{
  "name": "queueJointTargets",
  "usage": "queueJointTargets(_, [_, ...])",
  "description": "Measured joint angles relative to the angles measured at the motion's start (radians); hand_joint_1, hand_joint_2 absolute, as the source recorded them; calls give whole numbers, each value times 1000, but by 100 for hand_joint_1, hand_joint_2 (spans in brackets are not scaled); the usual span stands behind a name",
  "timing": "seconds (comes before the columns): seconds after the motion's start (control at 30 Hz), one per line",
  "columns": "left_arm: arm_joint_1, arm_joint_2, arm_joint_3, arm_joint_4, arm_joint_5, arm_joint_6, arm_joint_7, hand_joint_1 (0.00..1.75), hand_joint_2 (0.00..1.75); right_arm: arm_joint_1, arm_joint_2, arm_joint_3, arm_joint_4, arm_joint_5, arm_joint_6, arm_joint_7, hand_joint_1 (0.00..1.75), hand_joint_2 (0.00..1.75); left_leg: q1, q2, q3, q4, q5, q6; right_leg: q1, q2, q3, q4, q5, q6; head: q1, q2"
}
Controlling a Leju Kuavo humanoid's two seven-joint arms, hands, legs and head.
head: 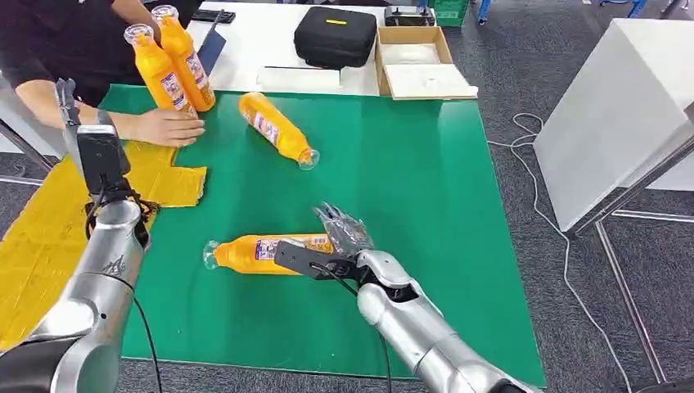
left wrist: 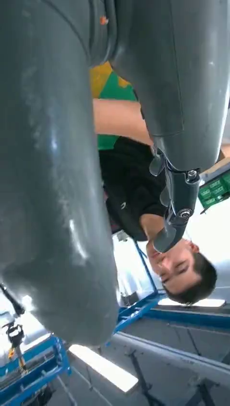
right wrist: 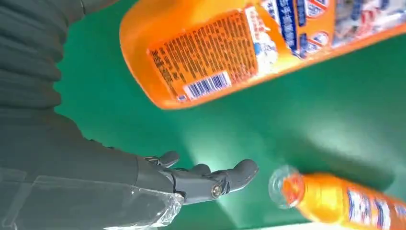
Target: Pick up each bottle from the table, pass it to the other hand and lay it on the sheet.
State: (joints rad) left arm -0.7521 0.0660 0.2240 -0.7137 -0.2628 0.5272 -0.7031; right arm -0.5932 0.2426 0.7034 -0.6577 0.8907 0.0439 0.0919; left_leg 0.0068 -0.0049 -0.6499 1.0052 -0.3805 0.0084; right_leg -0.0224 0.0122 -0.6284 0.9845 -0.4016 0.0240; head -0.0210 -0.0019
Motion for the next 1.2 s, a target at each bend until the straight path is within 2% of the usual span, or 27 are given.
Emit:
queueJointTargets(0.6, [34,-2,-46,-83,89,39,0,0,0,-62,57,-3,162,32,23,-28,0,175,0,0,0,0,0,0,0,0,0,0,0,0,0,0])
queueJointTargets(1.07, [86,0,-47,-174,117,54,0,0,0,-122,104,27,249,42,118,10,0,175,0,0,0,0,0,0,0,0,0,0,0,0,0,0])
queueJointTargets(1.1, [87,0,-47,-176,117,54,0,0,0,-123,106,28,251,42,119,10,10,175,0,0,0,0,0,0,0,0,0,0,0,0,0,0])
queueJointTargets(1.17, [87,0,-47,-180,126,54,0,0,0,-130,106,37,262,59,140,31,133,175,0,0,0,0,0,0,0,0,0,0,0,0,0,0])
queueJointTargets(1.2, [87,0,-47,-181,127,54,0,0,0,-133,106,45,270,72,152,45,152,175,0,0,0,0,0,0,0,0,0,0,0,0,0,0])
